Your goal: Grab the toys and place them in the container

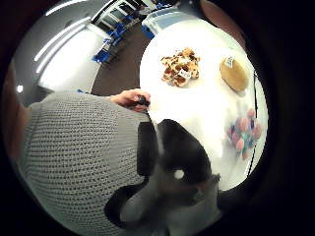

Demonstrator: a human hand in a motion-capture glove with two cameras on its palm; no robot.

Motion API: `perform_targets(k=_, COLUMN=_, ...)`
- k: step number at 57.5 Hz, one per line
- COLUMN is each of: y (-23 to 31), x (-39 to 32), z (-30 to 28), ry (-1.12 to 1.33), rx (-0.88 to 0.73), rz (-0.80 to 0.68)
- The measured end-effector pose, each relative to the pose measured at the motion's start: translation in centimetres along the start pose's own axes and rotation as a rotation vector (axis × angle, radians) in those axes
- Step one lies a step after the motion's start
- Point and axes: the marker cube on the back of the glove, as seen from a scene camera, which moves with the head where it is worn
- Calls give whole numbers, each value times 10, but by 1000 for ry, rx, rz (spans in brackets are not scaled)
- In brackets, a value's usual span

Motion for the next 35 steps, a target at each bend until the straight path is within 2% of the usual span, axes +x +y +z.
perform_targets(k=25, y=-1, x=9, z=5, ry=2, rx=-22, rz=22)
perform_targets(k=35, y=-1, x=31, z=2, ry=40, rx=-55, rz=74)
